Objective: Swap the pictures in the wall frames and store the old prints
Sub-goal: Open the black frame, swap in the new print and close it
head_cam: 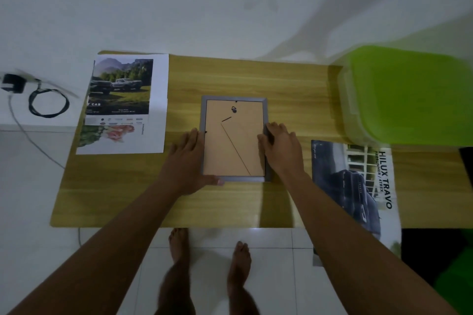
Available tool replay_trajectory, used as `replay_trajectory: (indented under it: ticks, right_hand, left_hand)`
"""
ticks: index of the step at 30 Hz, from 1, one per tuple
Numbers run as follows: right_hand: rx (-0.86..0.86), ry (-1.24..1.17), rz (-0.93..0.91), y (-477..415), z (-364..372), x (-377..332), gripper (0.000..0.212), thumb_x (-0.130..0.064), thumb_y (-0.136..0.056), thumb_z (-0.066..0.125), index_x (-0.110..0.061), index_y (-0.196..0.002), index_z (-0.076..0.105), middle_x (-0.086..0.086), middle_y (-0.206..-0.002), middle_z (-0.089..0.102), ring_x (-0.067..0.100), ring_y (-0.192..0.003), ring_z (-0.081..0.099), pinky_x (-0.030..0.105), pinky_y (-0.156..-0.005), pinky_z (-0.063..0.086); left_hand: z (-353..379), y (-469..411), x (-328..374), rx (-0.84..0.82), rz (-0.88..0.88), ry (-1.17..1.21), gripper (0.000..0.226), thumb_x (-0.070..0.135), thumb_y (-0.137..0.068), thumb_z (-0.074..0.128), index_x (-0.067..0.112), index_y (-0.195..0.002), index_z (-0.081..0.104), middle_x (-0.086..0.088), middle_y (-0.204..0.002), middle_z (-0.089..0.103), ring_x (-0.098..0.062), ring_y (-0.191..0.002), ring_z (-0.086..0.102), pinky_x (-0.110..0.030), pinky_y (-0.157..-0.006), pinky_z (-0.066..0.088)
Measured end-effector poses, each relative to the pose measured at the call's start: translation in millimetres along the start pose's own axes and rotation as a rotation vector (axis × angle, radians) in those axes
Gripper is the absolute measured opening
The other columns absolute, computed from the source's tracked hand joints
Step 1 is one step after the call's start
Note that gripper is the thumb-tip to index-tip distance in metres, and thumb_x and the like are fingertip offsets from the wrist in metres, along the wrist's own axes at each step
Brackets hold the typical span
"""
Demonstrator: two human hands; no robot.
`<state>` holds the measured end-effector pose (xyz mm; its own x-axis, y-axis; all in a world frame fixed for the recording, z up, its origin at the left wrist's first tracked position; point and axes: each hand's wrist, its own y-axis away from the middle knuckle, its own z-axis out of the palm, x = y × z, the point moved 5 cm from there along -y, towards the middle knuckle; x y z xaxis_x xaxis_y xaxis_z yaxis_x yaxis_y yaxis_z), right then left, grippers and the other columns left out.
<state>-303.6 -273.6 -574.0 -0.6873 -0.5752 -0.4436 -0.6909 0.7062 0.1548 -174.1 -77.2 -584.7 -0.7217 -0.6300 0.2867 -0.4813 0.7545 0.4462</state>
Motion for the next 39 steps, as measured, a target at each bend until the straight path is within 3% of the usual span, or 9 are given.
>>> replay_trajectory:
  ticks: [2,6,12,17,21,29,33,37,39]
  right_hand:
    - [0.006,0.005,0.026,-0.9,4.3,4.4,0.033,-0.034,-0.101,0.048,-0.017,-0.128,0.055,0.008,-0.122,0.058,0.038,-0.106,0.053,0.039,-0.081,0.043]
    - [0.013,-0.037,0.093,-3.3,11.2,8.3,0.044,-0.04,-0.101,0.045,-0.02,-0.14,0.047,0.01,-0.139,0.053,0.041,-0.124,0.047,0.047,-0.099,0.043]
    - [0.098,0.001,0.065,-5.4,10.0,7.0,0.026,-0.034,-0.098,0.05,-0.019,-0.117,0.059,0.006,-0.111,0.059,0.031,-0.096,0.053,0.035,-0.07,0.044]
    - [0.106,0.016,0.091,-7.2,12.6,4.9,0.016,-0.029,-0.095,0.053,-0.019,-0.107,0.059,0.004,-0.101,0.057,0.028,-0.089,0.051,0.032,-0.064,0.041]
    - [0.114,0.036,0.101,-7.6,12.0,3.8,0.021,-0.029,-0.095,0.052,-0.018,-0.112,0.059,0.005,-0.103,0.057,0.029,-0.092,0.052,0.033,-0.066,0.044]
    - [0.098,0.069,0.085,-6.7,13.5,3.0,0.02,-0.026,-0.097,0.047,-0.016,-0.11,0.058,0.007,-0.1,0.055,0.03,-0.09,0.05,0.033,-0.064,0.037]
    - [0.079,0.042,0.042,-4.2,12.0,6.7,0.025,-0.034,-0.099,0.046,-0.018,-0.113,0.058,0.005,-0.103,0.058,0.03,-0.092,0.053,0.034,-0.066,0.042]
    - [0.089,-0.018,-0.095,-12.1,-6.3,0.3,0.028,-0.04,-0.098,0.049,-0.016,-0.104,0.06,0.003,-0.088,0.064,0.025,-0.084,0.06,0.038,-0.072,0.053]
    - [0.071,0.052,-0.229,-29.6,-14.6,-14.8,0.033,-0.035,-0.098,0.051,-0.01,-0.118,0.06,0.011,-0.103,0.066,0.03,-0.098,0.06,0.041,-0.085,0.051]
  left_hand:
    - [1.6,-2.9,0.7,0.018,-0.002,0.027,0.131,0.078,-0.068,0.058,0.01,-0.152,-0.017,-0.008,-0.161,-0.016,-0.027,-0.148,-0.014,-0.052,-0.12,0.004]
    - [1.9,-9.0,-1.0,-0.005,0.0,0.025,0.13,0.076,-0.07,0.058,0.01,-0.151,-0.019,-0.007,-0.16,-0.018,-0.026,-0.148,-0.015,-0.052,-0.12,0.003]
    - [3.4,-6.7,-3.7,-0.03,0.016,0.012,0.135,0.08,-0.065,0.057,0.011,-0.15,-0.021,-0.005,-0.16,-0.021,-0.023,-0.147,-0.019,-0.05,-0.12,0.0]
    - [3.6,-7.3,-2.8,-0.048,0.003,0.019,0.137,0.081,-0.063,0.057,0.01,-0.15,-0.021,-0.005,-0.159,-0.022,-0.023,-0.146,-0.021,-0.048,-0.119,-0.002]
    - [2.0,-8.1,-1.0,-0.045,0.002,0.019,0.137,0.08,-0.063,0.059,0.01,-0.15,-0.021,-0.004,-0.16,-0.021,-0.022,-0.146,-0.02,-0.047,-0.119,-0.002]
    - [2.2,-6.4,-0.7,-0.04,-0.009,0.029,0.136,0.076,-0.065,0.063,0.011,-0.15,-0.021,-0.005,-0.16,-0.02,-0.021,-0.146,-0.019,-0.046,-0.119,-0.003]
    - [2.4,-4.3,-1.3,-0.035,-0.005,0.042,0.136,0.077,-0.064,0.063,0.011,-0.15,-0.021,-0.004,-0.16,-0.02,-0.021,-0.146,-0.02,-0.047,-0.118,-0.003]
    - [6.4,-3.4,-1.3,-0.037,0.005,0.058,0.137,0.078,-0.063,0.061,0.013,-0.149,-0.024,-0.003,-0.159,-0.023,-0.02,-0.145,-0.023,-0.046,-0.118,-0.006]
    - [6.8,-5.1,-1.1,-0.025,0.01,0.064,0.138,0.079,-0.063,0.06,0.013,-0.148,-0.025,-0.003,-0.159,-0.024,-0.02,-0.145,-0.023,-0.046,-0.118,-0.006]
